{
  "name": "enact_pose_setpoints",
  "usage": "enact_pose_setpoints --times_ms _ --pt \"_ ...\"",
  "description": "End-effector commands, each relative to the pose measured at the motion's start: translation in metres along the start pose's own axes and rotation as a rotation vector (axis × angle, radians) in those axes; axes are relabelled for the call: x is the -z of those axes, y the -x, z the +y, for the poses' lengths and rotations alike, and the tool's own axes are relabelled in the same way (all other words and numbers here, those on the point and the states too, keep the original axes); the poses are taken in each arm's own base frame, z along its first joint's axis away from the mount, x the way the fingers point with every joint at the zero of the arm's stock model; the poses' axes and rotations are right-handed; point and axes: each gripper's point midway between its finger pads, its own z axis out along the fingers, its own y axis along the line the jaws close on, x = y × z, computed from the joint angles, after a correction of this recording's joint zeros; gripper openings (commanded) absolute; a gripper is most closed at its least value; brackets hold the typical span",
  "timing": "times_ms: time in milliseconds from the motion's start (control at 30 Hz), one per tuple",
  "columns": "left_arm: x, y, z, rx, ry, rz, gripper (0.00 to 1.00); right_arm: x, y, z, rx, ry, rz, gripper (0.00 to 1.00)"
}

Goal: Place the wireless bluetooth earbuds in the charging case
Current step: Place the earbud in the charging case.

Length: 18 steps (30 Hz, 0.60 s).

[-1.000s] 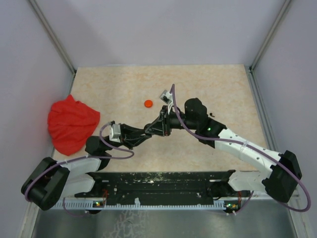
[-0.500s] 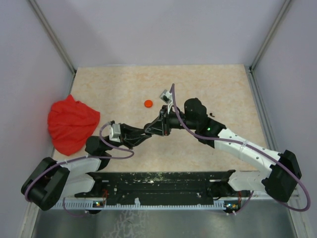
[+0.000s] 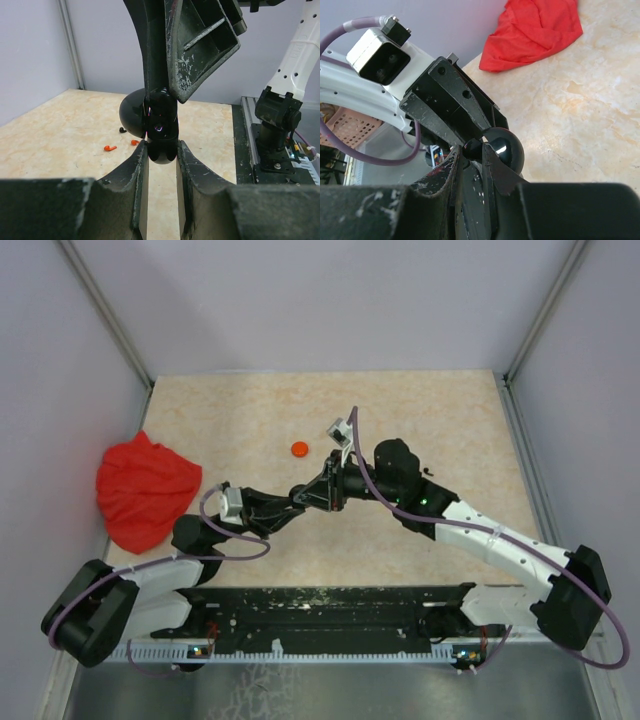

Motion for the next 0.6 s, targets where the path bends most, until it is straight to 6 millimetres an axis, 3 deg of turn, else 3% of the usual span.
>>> enact_pose_setpoints --times_ms 0,267,567 --pt "-0.001 0.019 0.001 -0.054 0.011 -0.067 0.01 0.004 -0.006 -0.004 -0.017 -0.037 0.01 0.15" --pt "-0.001 0.019 -0.002 -0.055 -0.007 -0.063 0.01 0.003 -0.015 -0.017 -0.036 -0.093 0.034 0.21" --pt "-0.005 0.015 -0.005 -0.033 -0.042 -0.044 0.01 0.001 -0.021 -0.015 -0.032 -0.069 0.065 0.23"
